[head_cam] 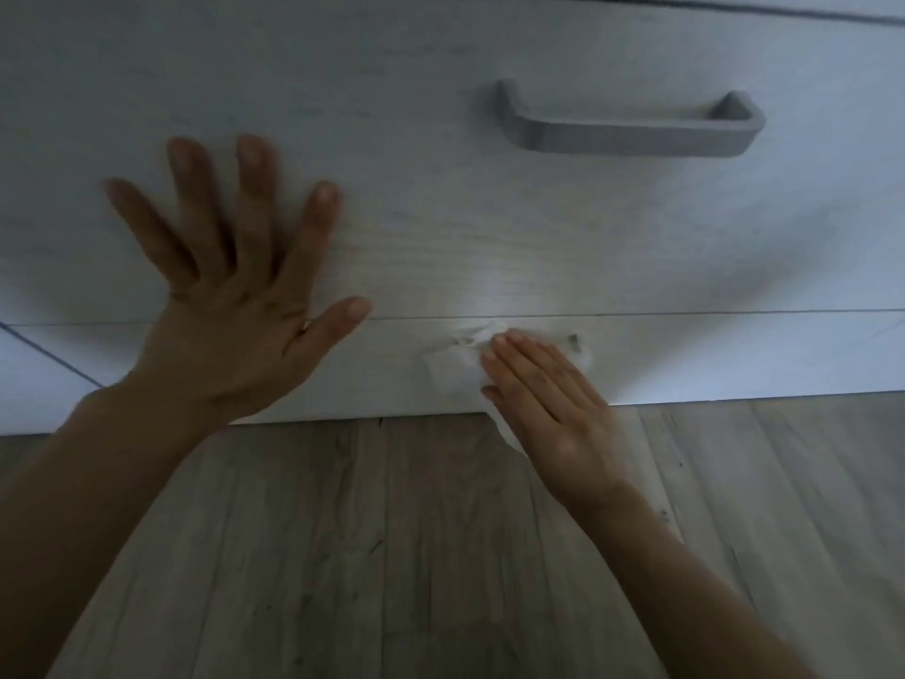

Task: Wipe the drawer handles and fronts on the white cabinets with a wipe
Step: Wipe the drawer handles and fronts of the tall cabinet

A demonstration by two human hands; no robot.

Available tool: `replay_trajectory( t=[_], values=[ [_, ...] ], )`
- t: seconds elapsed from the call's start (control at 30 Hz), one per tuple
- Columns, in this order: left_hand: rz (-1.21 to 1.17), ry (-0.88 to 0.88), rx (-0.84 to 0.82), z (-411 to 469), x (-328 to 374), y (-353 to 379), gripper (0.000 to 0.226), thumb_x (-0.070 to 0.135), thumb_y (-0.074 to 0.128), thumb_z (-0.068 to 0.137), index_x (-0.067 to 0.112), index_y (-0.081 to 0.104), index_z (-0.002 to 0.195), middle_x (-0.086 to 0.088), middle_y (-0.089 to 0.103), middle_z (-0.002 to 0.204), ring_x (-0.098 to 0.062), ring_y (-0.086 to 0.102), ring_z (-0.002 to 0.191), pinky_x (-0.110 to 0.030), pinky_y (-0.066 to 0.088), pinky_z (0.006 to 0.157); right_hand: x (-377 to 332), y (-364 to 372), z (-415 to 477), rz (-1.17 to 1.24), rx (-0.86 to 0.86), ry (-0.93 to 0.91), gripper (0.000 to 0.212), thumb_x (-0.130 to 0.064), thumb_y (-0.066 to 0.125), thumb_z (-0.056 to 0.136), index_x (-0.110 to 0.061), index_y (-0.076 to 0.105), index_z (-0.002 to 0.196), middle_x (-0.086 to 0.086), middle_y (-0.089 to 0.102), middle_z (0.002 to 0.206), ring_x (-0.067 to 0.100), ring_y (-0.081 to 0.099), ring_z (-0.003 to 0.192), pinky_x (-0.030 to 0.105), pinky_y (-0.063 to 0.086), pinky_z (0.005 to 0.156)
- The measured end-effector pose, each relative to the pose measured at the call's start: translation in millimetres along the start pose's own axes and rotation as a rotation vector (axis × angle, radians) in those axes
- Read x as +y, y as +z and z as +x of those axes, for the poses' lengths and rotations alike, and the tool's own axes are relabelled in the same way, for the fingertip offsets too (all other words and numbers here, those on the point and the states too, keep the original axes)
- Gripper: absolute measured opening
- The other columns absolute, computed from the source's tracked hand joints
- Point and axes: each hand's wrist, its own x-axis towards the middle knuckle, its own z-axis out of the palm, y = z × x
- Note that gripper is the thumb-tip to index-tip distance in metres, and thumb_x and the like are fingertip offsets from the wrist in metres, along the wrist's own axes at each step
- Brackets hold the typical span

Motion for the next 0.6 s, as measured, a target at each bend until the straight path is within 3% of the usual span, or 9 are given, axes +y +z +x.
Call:
replay_trajectory(
  t=[0.07, 0.13, 0.23, 0.33, 0.43, 0.6],
  values=[
    [-0.034, -0.002, -0.012, -2.4, -1.9, 2.8, 0.072, 0.059, 0.020, 0.100, 0.024, -0.020, 0.149, 0.005, -0.041, 0.148, -0.059, -0.003, 0.132, -0.087, 0.012, 0.088, -4.0, 7.0, 6.9, 0.017, 0.036, -0.011, 0.024, -0.011, 0.069, 0.090, -0.002, 0.068, 0.112, 0.011, 0.066, 0.117, 0.021, 0.060, 0.114, 0.038, 0.051, 0.095],
    [-0.065, -0.022, -0.022, -3.9, -3.2, 3.4, 0.072, 0.059, 0.018, 0.100, 0.025, -0.021, 0.149, 0.003, -0.042, 0.147, -0.068, 0.011, 0.124, -0.086, 0.015, 0.087, -8.2, 15.8, 12.0, 0.067, 0.071, -0.030, 0.022, -0.006, 0.070, 0.088, -0.001, 0.069, 0.109, 0.011, 0.068, 0.113, 0.021, 0.062, 0.111, 0.036, 0.052, 0.093],
    [-0.114, -0.054, -0.054, -4.5, -2.6, 2.0, 0.071, 0.059, 0.017, 0.101, 0.025, -0.022, 0.148, -0.025, -0.026, 0.147, -0.074, 0.015, 0.119, -0.087, 0.017, 0.085, -6.0, 19.1, 13.5, 0.094, 0.065, -0.083, 0.025, 0.002, 0.067, 0.088, -0.001, 0.067, 0.113, 0.013, 0.066, 0.117, 0.023, 0.060, 0.114, 0.036, 0.050, 0.097],
    [-0.157, -0.070, -0.065, -4.5, -4.1, -0.3, 0.070, 0.060, 0.016, 0.100, 0.026, -0.023, 0.148, -0.028, -0.018, 0.146, -0.075, 0.015, 0.118, -0.087, 0.016, 0.084, 13.6, 9.6, 8.5, 0.058, -0.002, -0.232, 0.033, 0.004, 0.060, 0.090, -0.001, 0.059, 0.123, 0.014, 0.058, 0.128, 0.024, 0.053, 0.124, 0.039, 0.044, 0.106],
    [-0.175, -0.074, -0.067, -2.5, -3.0, -0.4, 0.069, 0.057, 0.019, 0.102, 0.022, -0.019, 0.148, -0.040, 0.004, 0.137, -0.077, 0.016, 0.114, -0.089, 0.014, 0.081, 35.3, -0.8, 5.1, -0.012, -0.054, -0.343, 0.042, 0.003, 0.063, 0.088, -0.001, 0.055, 0.129, 0.014, 0.053, 0.134, 0.025, 0.050, 0.127, 0.041, 0.042, 0.106],
    [-0.187, -0.118, -0.089, -0.7, 0.8, -1.3, 0.069, 0.058, 0.019, 0.101, 0.028, -0.023, 0.147, -0.053, 0.016, 0.134, -0.078, 0.015, 0.117, -0.088, 0.015, 0.083, 21.0, 14.4, 22.1, -0.008, -0.025, -0.417, 0.030, 0.000, 0.053, 0.095, -0.001, 0.059, 0.125, 0.013, 0.056, 0.131, 0.023, 0.051, 0.126, 0.040, 0.041, 0.108]
  ],
)
